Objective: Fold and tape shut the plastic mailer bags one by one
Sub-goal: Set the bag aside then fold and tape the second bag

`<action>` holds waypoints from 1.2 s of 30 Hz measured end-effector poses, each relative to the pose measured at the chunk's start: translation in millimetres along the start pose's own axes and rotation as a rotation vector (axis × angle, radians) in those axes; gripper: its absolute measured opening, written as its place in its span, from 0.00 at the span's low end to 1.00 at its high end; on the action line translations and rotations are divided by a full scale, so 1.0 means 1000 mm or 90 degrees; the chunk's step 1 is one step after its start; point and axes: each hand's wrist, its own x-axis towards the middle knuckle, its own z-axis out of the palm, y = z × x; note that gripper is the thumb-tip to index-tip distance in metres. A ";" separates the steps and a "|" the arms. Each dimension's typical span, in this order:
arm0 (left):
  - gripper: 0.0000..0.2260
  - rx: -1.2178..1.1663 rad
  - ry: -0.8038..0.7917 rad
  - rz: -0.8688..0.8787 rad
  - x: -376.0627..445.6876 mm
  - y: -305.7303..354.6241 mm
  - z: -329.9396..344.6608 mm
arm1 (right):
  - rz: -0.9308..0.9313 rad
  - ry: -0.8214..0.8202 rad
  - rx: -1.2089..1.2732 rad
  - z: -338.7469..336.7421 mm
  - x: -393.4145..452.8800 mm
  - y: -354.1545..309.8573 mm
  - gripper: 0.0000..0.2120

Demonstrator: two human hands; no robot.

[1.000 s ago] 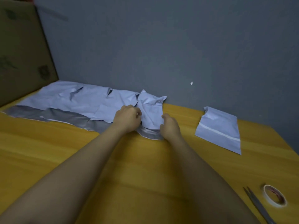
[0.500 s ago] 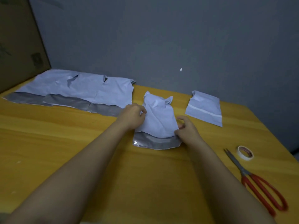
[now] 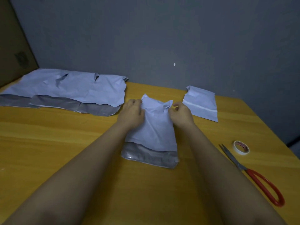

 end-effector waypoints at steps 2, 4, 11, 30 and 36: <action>0.19 -0.003 -0.010 0.011 0.008 -0.004 0.006 | -0.011 0.005 0.005 0.013 0.014 0.003 0.16; 0.19 -0.044 -0.036 -0.011 0.015 -0.007 0.011 | 0.000 0.001 0.024 0.025 0.025 0.007 0.16; 0.17 -0.199 -0.072 -0.156 0.058 -0.007 0.008 | 0.102 0.059 0.149 0.032 0.052 0.014 0.15; 0.11 -0.214 -0.001 -0.194 0.115 -0.026 0.033 | 0.146 0.037 0.156 0.023 0.097 0.031 0.10; 0.09 -0.148 0.140 0.007 0.083 -0.020 0.014 | -0.178 0.144 0.005 0.020 0.055 0.017 0.09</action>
